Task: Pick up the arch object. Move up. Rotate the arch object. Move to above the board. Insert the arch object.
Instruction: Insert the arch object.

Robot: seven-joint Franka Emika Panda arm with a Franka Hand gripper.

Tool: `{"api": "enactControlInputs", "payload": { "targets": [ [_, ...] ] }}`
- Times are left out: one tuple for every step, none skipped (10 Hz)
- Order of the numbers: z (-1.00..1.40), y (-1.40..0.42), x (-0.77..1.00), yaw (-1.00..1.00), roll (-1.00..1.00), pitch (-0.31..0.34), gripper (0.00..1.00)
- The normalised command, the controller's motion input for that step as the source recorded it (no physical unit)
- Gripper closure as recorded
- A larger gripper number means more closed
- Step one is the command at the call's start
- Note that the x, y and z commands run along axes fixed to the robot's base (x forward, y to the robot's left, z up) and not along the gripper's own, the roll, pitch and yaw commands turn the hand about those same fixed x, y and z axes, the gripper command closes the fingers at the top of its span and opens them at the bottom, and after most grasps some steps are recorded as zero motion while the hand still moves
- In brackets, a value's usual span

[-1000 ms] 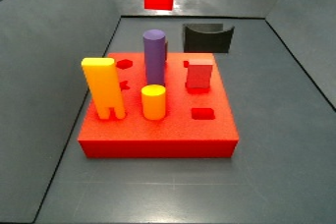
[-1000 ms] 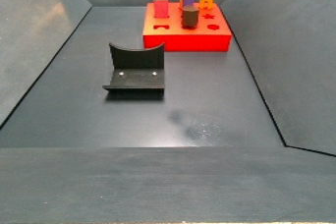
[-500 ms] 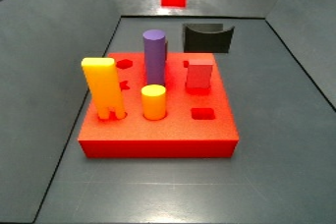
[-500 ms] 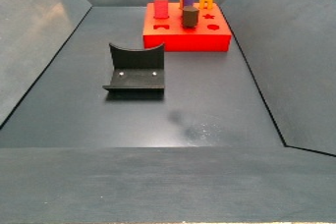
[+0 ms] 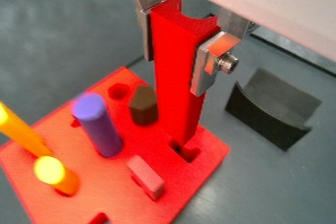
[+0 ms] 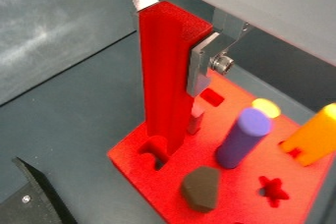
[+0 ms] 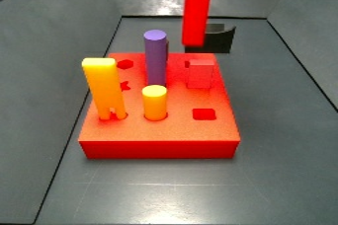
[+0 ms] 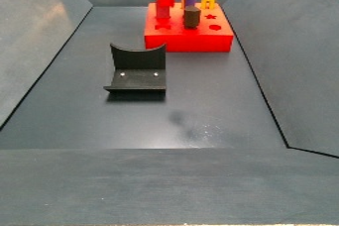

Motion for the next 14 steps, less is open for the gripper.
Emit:
{"api": "enactControlInputs", "payload": {
  "targets": [
    [-0.66,0.27,0.26,0.0,0.01,-0.023,1.0],
    [-0.57,0.19,0.25,0.0,0.02,-0.017,1.0],
    [-0.34,0.05,0.14,0.0,0.0,0.0,1.0],
    [-0.21,0.0,0.02,0.0,-0.03,-0.001,1.0],
    [-0.07,0.0,-0.05,0.0,0.0,-0.017,1.0],
    [0.01,-0.04,-0.22,0.0,0.0,-0.121,1.0],
    [0.0,0.0,-0.31,0.0,0.0,-0.14,1.0],
    [-0.09,-0.01,-0.12,0.04,0.0,-0.12,1.0],
    [-0.18,-0.14,0.0,0.05,0.0,-0.067,1.0],
    [-0.23,-0.14,0.12,0.09,0.0,-0.066,1.0],
    [-0.31,-0.07,0.28,0.1,0.0,-0.03,1.0],
    [-0.34,0.0,0.21,0.11,0.0,-0.004,1.0],
    [-0.43,0.0,0.08,0.15,0.09,0.0,1.0],
    [-0.35,0.04,-0.17,0.09,0.17,-0.006,1.0]
  ]
}}
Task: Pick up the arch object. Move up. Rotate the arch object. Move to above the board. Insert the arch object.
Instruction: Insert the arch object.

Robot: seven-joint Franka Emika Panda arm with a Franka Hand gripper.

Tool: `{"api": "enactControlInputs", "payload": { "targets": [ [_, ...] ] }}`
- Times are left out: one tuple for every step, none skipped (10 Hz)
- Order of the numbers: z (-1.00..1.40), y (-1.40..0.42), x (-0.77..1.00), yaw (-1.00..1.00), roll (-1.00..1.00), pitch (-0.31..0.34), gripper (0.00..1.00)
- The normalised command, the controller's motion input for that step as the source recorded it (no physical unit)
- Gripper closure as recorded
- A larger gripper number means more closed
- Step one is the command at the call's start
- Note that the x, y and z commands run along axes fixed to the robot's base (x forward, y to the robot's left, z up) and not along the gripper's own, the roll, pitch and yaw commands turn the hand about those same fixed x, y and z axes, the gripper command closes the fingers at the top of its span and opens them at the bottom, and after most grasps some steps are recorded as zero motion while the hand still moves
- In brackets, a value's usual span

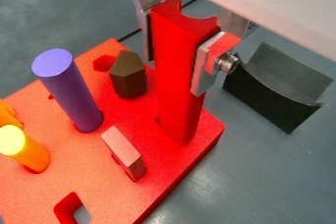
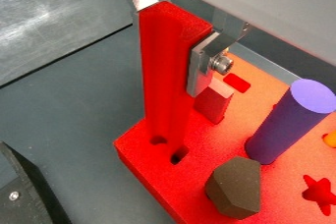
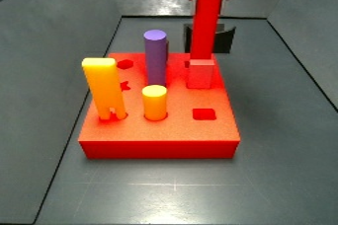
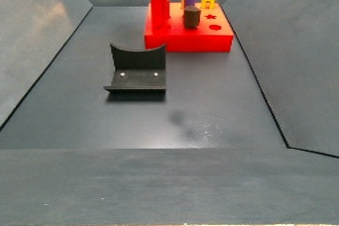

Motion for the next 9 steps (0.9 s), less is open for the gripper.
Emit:
{"api": "enactControlInputs", "payload": {
  "targets": [
    [-0.11,0.04,-0.46,0.03,0.14,-0.013,1.0],
    [-0.03,0.05,-0.45,0.05,0.13,-0.019,1.0],
    [-0.07,0.03,-0.4,0.04,0.17,-0.011,1.0],
    [-0.59,-0.01,0.0,0.0,0.12,-0.034,1.0],
    [-0.92,-0.05,0.15,0.0,0.08,-0.131,1.0],
    [-0.9,-0.07,0.29,0.0,0.09,-0.117,1.0],
    [-0.85,-0.14,0.49,0.0,0.07,-0.15,1.0],
    [-0.64,-0.14,0.17,0.0,0.0,-0.29,1.0],
    [-0.27,0.07,0.12,-0.06,-0.05,-0.064,1.0]
  ]
}}
